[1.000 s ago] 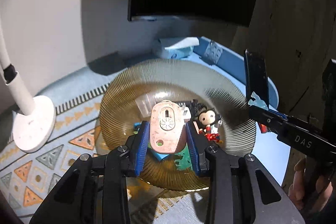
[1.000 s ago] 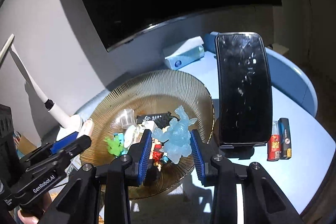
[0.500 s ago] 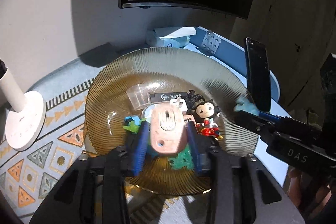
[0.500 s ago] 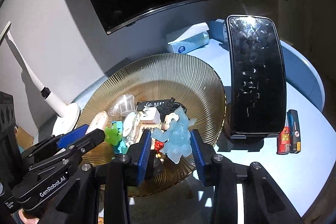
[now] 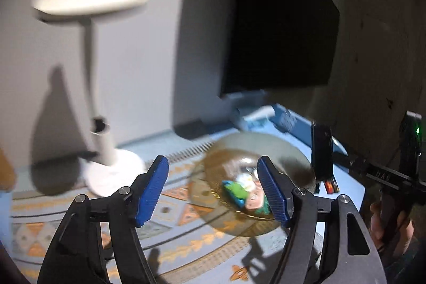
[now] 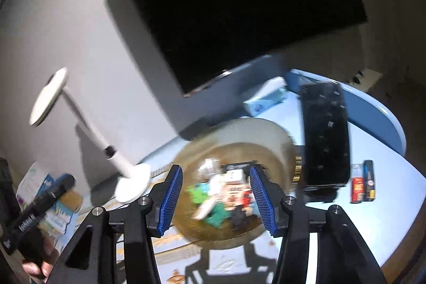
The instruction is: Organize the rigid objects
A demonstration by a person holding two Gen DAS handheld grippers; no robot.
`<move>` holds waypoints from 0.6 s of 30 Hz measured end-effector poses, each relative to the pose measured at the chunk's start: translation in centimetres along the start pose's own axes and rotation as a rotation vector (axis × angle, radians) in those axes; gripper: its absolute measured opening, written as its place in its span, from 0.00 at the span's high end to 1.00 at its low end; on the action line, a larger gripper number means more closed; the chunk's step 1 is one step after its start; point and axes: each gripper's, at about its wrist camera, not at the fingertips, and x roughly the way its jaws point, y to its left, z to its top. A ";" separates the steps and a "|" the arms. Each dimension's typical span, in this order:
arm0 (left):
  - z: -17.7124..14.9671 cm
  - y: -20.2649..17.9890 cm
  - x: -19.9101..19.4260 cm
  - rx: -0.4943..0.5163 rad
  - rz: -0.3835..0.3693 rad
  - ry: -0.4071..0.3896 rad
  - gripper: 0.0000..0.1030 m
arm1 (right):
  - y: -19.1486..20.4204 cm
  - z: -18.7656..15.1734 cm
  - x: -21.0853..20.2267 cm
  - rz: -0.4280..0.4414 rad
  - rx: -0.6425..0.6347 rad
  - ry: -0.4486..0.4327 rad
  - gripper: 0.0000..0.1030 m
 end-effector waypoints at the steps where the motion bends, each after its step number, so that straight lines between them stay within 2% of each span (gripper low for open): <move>1: 0.2 0.5 -1.3 -0.005 0.013 -0.020 0.34 | 1.3 -0.1 -0.4 0.018 -0.022 -0.004 0.50; 6: 0.5 3.3 -8.1 -0.044 0.100 -0.126 0.34 | 7.3 -1.1 -1.4 0.088 -0.128 -0.012 0.50; 9: 0.1 5.1 -11.6 -0.081 0.157 -0.177 0.27 | 10.2 -2.0 -1.6 0.125 -0.181 -0.009 0.50; 11: -0.8 6.2 -13.1 -0.106 0.203 -0.196 0.26 | 12.2 -3.0 -1.1 0.144 -0.222 0.008 0.50; 15: -3.7 8.1 -13.3 -0.136 0.282 -0.164 0.26 | 15.7 -6.2 1.2 0.150 -0.295 0.073 0.50; 18: -6.7 9.3 -11.8 -0.154 0.353 -0.101 0.26 | 17.0 -9.5 3.5 0.132 -0.339 0.128 0.50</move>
